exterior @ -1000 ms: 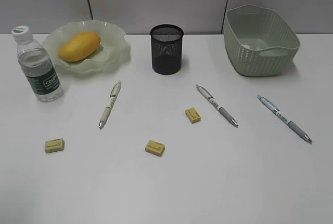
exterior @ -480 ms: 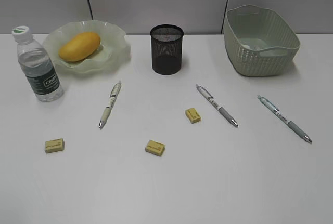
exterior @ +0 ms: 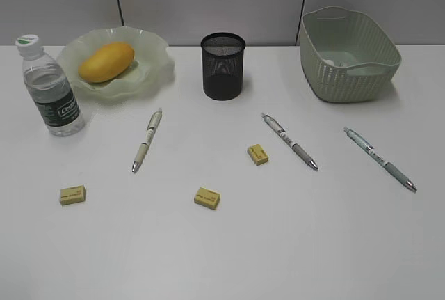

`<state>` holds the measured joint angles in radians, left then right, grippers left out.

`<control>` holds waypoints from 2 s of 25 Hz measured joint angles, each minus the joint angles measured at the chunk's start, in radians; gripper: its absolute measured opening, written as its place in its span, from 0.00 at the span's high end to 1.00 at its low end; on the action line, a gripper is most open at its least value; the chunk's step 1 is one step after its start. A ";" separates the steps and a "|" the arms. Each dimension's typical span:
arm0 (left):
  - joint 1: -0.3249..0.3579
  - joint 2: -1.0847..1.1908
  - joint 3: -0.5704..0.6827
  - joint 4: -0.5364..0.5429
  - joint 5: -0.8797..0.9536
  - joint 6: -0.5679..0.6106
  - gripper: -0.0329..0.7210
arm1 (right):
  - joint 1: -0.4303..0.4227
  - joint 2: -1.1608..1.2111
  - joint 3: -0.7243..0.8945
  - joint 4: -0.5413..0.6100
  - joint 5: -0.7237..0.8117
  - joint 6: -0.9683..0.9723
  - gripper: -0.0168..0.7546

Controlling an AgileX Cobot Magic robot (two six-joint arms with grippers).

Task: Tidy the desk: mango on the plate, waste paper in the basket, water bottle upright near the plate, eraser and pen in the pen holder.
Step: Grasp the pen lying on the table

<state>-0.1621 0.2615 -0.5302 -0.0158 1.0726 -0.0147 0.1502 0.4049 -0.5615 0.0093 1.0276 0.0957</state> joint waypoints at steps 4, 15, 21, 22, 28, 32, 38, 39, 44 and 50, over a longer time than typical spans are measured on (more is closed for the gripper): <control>0.000 0.000 0.000 0.000 -0.001 0.000 0.39 | 0.000 0.083 -0.034 -0.030 -0.029 0.000 0.22; 0.000 0.000 0.000 0.000 -0.002 0.000 0.39 | 0.000 0.601 -0.208 -0.080 -0.104 -0.008 0.22; 0.000 0.000 0.000 0.000 -0.002 0.000 0.39 | 0.000 0.883 -0.369 -0.083 -0.102 -0.070 0.22; 0.000 0.000 0.000 0.000 -0.002 0.000 0.39 | 0.000 0.918 -0.405 -0.083 -0.102 -0.081 0.22; 0.000 0.000 0.000 0.000 -0.002 0.000 0.39 | 0.000 1.121 -0.544 -0.083 -0.100 -0.151 0.22; 0.000 0.000 0.000 0.000 -0.003 0.000 0.40 | 0.000 1.228 -0.594 -0.083 -0.104 -0.187 0.22; 0.000 0.000 0.000 0.000 -0.003 0.000 0.40 | 0.000 1.382 -0.602 -0.083 -0.141 -0.229 0.27; 0.000 0.000 0.000 0.000 -0.003 0.000 0.40 | 0.000 1.399 -0.602 -0.083 -0.151 -0.230 0.28; 0.000 0.000 0.000 0.000 -0.003 0.000 0.41 | 0.000 1.469 -0.603 -0.079 -0.220 -0.235 0.28; 0.000 0.000 0.000 0.000 -0.003 0.000 0.42 | 0.000 1.539 -0.615 -0.076 -0.283 -0.236 0.33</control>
<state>-0.1621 0.2615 -0.5302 -0.0158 1.0700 -0.0147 0.1502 1.9438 -1.1765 -0.0669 0.7443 -0.1402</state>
